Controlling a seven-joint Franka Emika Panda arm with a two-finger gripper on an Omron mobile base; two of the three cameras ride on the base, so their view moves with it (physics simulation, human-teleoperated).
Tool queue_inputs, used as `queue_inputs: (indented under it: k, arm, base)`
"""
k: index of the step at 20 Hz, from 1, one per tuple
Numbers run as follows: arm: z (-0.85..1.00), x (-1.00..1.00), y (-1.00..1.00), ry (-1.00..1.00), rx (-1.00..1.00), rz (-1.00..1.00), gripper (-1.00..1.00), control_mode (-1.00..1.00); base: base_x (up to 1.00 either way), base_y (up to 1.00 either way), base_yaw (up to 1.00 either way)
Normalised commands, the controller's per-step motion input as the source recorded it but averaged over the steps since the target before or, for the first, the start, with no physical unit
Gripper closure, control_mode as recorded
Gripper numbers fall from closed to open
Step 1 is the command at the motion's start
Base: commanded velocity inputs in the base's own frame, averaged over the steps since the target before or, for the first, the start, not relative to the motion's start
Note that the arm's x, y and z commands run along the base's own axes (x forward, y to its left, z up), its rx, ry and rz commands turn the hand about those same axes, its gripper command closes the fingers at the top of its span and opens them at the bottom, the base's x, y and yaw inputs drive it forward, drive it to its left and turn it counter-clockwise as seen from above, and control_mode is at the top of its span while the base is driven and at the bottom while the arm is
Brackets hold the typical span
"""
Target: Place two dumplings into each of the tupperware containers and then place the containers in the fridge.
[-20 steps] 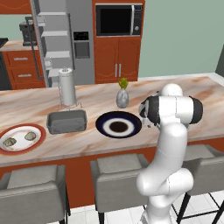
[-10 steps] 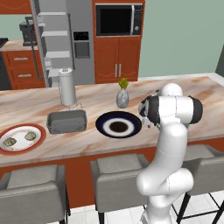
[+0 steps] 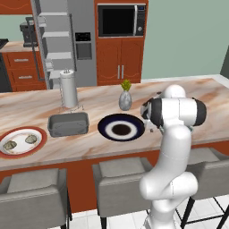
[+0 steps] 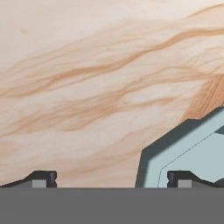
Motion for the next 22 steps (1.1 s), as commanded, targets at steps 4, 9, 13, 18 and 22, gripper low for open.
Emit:
queue_inputs:
  k: [4,9,13,18,22]
  arm:
    - [-0.08,0.0,0.01,0.08,0.07,0.0,-1.0,-1.0]
    - [-0.06,-0.01,0.0,0.05,0.06,0.0,1.0,-1.0]
    - [0.0,0.0,0.0,0.02,0.0,0.0,1.0,-1.0]
    - [0.0,0.0,0.0,0.0,0.0,0.0,1.0,-1.0]
    - [-0.01,-0.02,0.0,0.0,0.0,0.0,1.0,-1.0]
  base:
    - [0.0,0.0,0.0]
    - [0.0,0.0,0.0]
    - [0.0,0.0,0.0]
    - [0.0,0.0,0.0]
    - [0.0,0.0,0.0]
